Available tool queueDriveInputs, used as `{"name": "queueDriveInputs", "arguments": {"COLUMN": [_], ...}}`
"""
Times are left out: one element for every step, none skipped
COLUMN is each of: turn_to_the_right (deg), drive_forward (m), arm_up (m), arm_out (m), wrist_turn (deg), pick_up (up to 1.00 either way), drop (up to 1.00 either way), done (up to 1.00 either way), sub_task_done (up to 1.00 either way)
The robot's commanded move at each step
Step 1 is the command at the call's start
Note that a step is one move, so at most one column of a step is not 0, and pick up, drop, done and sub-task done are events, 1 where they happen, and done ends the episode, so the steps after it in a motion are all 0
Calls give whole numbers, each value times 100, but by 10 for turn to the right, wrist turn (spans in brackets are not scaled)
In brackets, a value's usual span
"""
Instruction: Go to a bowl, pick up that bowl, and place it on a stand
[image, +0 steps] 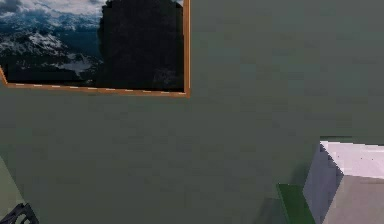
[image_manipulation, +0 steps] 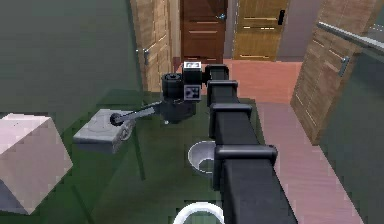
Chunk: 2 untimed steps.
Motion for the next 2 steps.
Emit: {"name": "queueDriveInputs", "arguments": {"turn_to_the_right": [0,0], "drive_forward": [0,0], "arm_up": [0,0], "arm_out": [0,0], "wrist_turn": [450,180], "pick_up": [0,0], "drop": [0,0], "done": [0,0], "sub_task_done": [0,0]}}
